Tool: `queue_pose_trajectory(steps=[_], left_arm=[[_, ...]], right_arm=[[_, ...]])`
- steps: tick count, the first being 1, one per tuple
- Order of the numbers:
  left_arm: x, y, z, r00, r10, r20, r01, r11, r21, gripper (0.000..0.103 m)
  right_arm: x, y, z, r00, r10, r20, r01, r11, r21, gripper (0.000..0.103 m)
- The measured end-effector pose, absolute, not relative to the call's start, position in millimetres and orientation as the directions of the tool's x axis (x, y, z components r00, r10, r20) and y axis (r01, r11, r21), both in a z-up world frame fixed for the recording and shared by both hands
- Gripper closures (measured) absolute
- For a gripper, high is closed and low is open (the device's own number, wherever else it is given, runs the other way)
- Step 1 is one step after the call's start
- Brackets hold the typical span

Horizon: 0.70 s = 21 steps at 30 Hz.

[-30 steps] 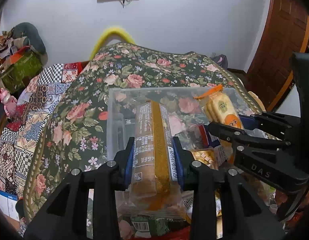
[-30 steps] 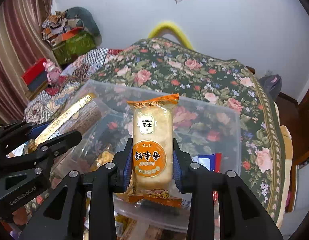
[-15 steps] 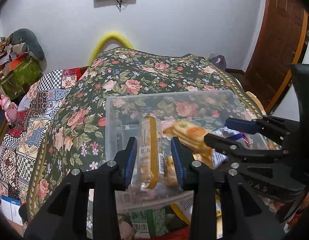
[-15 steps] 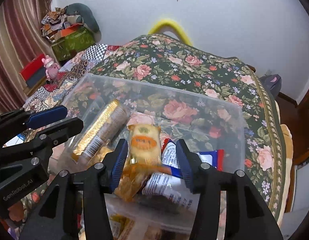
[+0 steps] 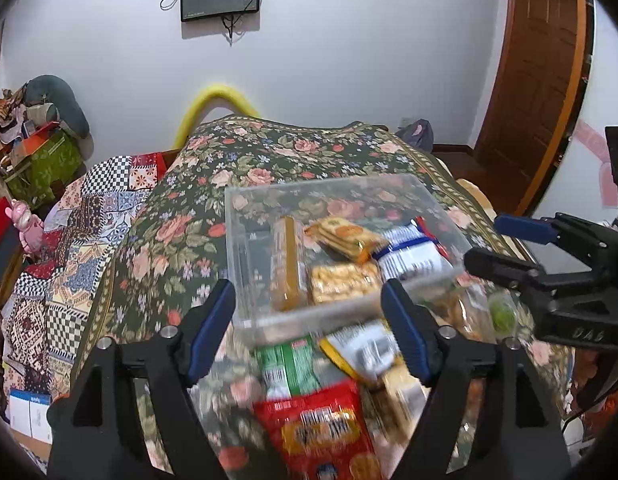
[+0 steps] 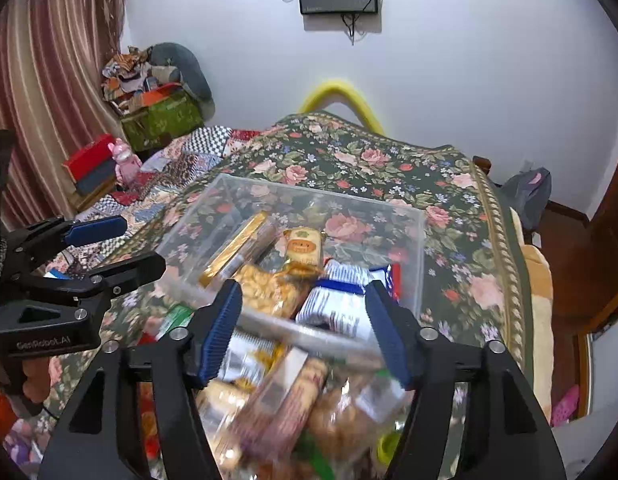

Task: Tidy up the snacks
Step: 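Grasp the red cartoon snack bag with the left tool while the right tool grasps the pastry bag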

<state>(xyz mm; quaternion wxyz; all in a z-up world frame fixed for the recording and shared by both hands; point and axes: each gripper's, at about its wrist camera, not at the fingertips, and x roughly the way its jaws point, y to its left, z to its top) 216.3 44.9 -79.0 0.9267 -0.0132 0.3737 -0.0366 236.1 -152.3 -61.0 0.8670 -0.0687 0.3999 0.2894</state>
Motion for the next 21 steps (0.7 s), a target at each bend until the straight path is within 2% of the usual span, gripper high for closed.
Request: queue_pose_trajectory(steps=[5, 9, 21], left_arm=[[189.9, 41.3, -87.7, 0.698, -0.078, -0.711, 0.066, 0.997, -0.044, 0.024], [171.3, 40.2, -103.5, 0.678, -0.068, -0.732, 0.059, 0.998, -0.038, 0.014], [149.3, 42.5, -165.4, 0.56, -0.116, -0.82, 0.037, 0.993, -0.116, 0.013]], right_arm=[[210.9, -173.2, -61.1, 0.522, 0.447, -0.727, -0.535, 0.835, 0.129, 0.035], [197.6, -187.8, -70.4, 0.519, 0.428, -0.74, -0.508, 0.851, 0.136, 0.034], [162.6, -211.8, -125.8, 0.433, 0.361, -0.826, -0.443, 0.883, 0.154, 0.033]])
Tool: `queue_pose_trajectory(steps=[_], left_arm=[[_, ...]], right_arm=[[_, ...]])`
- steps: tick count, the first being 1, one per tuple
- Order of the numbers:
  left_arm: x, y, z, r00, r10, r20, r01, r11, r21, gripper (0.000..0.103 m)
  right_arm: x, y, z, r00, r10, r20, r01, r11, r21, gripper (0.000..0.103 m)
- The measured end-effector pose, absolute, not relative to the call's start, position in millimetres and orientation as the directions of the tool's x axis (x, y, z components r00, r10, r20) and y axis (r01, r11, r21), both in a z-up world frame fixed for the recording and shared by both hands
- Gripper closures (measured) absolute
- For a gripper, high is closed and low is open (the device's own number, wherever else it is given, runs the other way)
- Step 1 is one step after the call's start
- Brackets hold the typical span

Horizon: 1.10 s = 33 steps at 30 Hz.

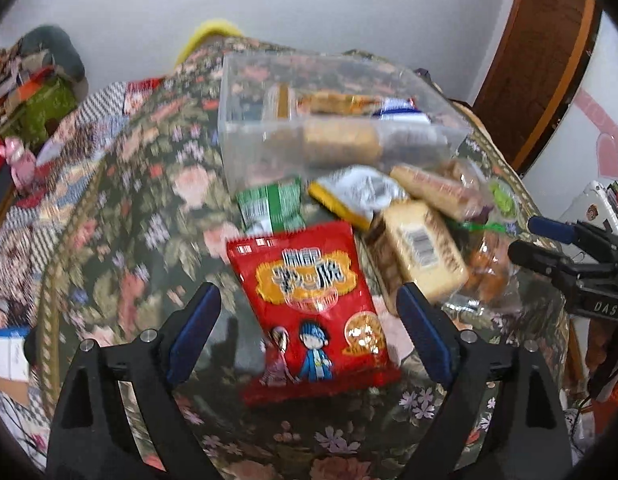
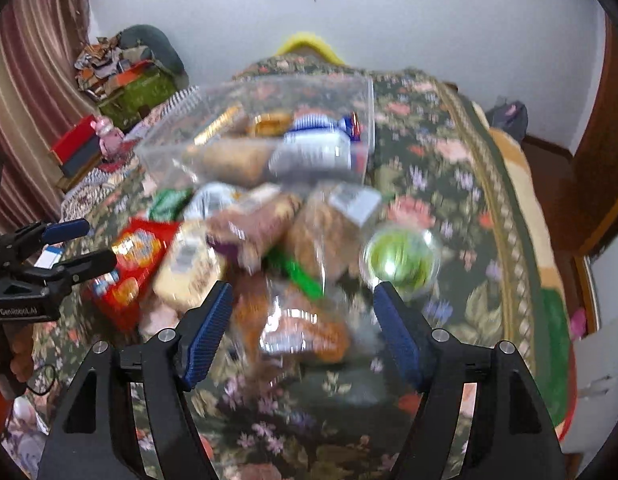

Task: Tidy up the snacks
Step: 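Grasp the red cartoon snack bag with the left tool while the right tool grasps the pastry bag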

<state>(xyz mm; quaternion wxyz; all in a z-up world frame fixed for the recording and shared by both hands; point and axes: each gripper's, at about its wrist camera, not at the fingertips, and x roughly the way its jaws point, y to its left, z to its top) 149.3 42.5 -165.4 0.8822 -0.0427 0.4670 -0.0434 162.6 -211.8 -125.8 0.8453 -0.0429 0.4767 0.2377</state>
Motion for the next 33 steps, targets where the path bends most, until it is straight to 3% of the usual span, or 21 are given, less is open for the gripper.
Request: queue_pose_trajectory(steps=[5, 17, 19, 21, 25, 27, 33], left_arm=[[153.9, 36.4, -183.2, 0.531, -0.113, -0.84, 0.029, 0.993, -0.116, 0.013], [161.5, 28.4, -209.3, 0.512, -0.075, -0.856, 0.025, 0.997, -0.073, 0.013], [161.1, 26.8, -210.0, 0.528, -0.076, -0.846, 0.03, 0.997, -0.07, 0.017], [160.3, 27.3, -208.5, 0.542, -0.081, -0.836, 0.033, 0.997, -0.075, 0.023], [158.4, 27.7, -205.8, 0.549, -0.089, -0.831, 0.034, 0.996, -0.084, 0.035], [156.5, 29.4, -204.3, 0.547, -0.093, -0.832, 0.035, 0.996, -0.088, 0.036], [146.9, 39.1, -199.4, 0.558, -0.094, -0.825, 0.021, 0.995, -0.099, 0.036]], right_arm=[[159.5, -208.4, -144.1, 0.4, 0.342, -0.85, -0.433, 0.888, 0.154, 0.02], [165.8, -201.2, -168.5, 0.337, 0.347, -0.875, -0.433, 0.883, 0.184, 0.011], [166.1, -202.2, -172.2, 0.326, 0.358, -0.875, -0.428, 0.881, 0.201, 0.011], [164.5, -203.9, -173.4, 0.322, 0.377, -0.868, -0.429, 0.876, 0.222, 0.013], [156.3, -204.0, -168.7, 0.333, 0.403, -0.852, -0.458, 0.859, 0.227, 0.027], [156.2, -204.5, -165.9, 0.321, 0.426, -0.845, -0.472, 0.846, 0.247, 0.041], [153.7, -207.3, -159.7, 0.334, 0.448, -0.829, -0.462, 0.844, 0.27, 0.052]])
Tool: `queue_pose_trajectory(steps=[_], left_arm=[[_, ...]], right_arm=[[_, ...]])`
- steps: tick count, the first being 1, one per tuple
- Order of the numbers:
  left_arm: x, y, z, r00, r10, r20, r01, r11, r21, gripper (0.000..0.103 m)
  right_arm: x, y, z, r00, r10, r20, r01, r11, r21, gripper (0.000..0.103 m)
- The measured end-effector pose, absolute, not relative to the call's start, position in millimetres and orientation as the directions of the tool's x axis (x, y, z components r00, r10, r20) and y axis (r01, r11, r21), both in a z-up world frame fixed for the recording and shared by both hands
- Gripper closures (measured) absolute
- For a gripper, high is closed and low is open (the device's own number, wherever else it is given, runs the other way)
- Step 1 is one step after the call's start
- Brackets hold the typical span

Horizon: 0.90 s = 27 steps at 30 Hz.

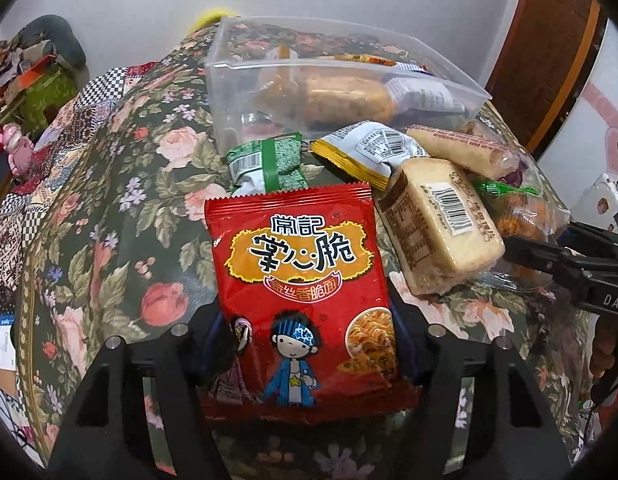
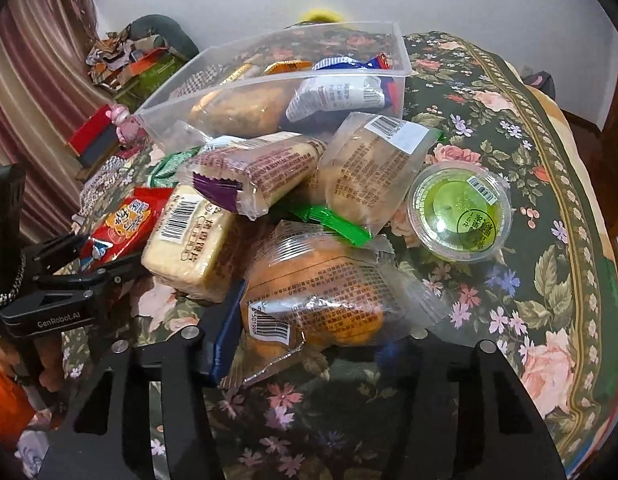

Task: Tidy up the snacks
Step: 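Grasp the red cartoon snack bag with the left tool while the right tool grasps the pastry bag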

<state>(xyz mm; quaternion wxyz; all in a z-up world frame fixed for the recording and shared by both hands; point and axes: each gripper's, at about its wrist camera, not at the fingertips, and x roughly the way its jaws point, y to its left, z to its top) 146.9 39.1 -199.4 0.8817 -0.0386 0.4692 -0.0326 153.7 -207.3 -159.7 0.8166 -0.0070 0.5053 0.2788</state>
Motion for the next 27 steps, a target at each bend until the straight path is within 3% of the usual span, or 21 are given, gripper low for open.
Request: queue_pose_trajectory(steps=[13, 27], left_arm=[[125.9, 45.9, -147.8, 0.648, -0.097, -0.756, 0.015, 0.993, -0.114, 0.036], [158.4, 47.2, -90.4, 0.739, -0.096, -0.667, 0.034, 0.994, -0.105, 0.036]], right_arm=[[142.9, -213.9, -129.4, 0.4, 0.452, -0.797, -0.486, 0.842, 0.233, 0.054], [167.5, -207.7, -76.8, 0.525, 0.465, -0.713, -0.505, 0.844, 0.179, 0.054]])
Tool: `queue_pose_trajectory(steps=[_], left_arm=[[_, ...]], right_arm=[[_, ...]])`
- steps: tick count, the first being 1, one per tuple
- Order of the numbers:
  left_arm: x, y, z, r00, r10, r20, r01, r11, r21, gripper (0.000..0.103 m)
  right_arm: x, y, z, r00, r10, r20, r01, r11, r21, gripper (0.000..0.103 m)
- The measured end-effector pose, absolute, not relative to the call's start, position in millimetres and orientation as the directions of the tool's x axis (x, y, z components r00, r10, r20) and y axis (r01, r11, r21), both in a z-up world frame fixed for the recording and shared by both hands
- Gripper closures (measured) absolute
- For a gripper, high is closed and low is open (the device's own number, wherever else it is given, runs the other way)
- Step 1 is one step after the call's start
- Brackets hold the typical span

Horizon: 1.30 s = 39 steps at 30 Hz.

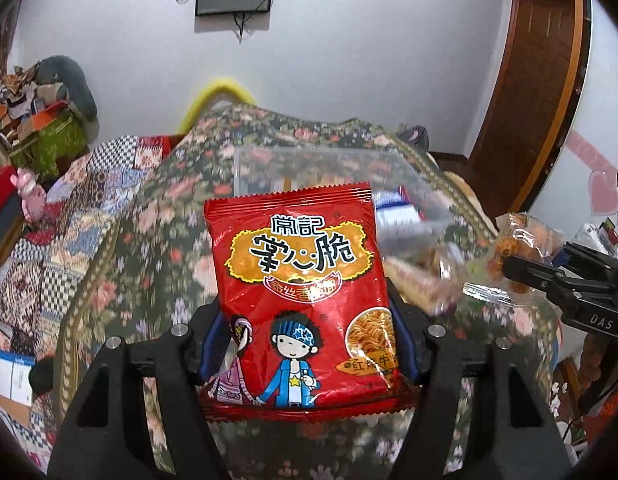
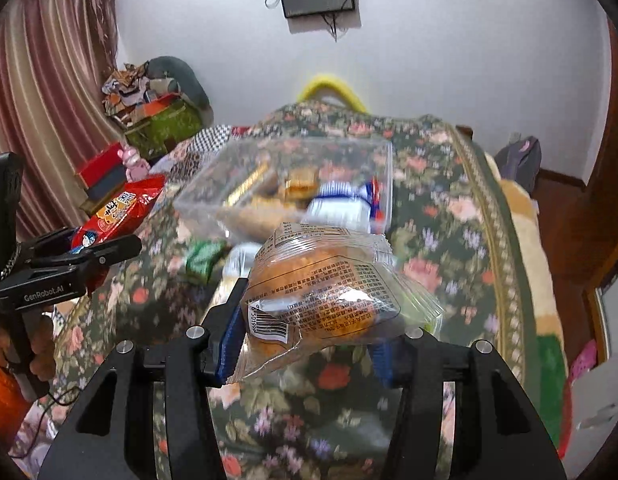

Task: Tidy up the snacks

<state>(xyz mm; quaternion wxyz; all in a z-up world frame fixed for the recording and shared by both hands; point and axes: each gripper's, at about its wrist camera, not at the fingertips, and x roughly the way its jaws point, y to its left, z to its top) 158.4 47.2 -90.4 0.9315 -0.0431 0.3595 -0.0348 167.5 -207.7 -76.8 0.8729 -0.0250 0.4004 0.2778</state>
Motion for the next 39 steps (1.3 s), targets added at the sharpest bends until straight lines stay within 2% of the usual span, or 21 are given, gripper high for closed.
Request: queue_pose_trajectory(steps=[8, 14, 26, 39], left_arm=[[193.9, 39.4, -70.2, 0.765, -0.094, -0.637, 0.052, 0.995, -0.084, 0.036], [231.8, 35.5, -74.9, 0.759, -0.067, -0.648, 0.044, 0.998, -0.052, 0.036], [302.2, 35.3, -110.8, 0.706, -0.058, -0.705, 0.04, 0.998, -0.042, 0.036], [334.9, 38.0, -135.6, 0.646, -0.095, -0.757, 0.041, 0.995, -0.09, 0.036]], right_arm=[[205.7, -193.8, -61.6, 0.576, 0.449, -0.683, -0.499, 0.855, 0.142, 0.054], [236.1, -184.1, -59.9, 0.589, 0.431, -0.683, -0.483, 0.866, 0.129, 0.054], [298.3, -159.9, -94.5, 0.555, 0.363, -0.748, -0.446, 0.889, 0.101, 0.054], [324.3, -129.8, -114.5, 0.484, 0.346, -0.803, -0.489, 0.869, 0.08, 0.053]])
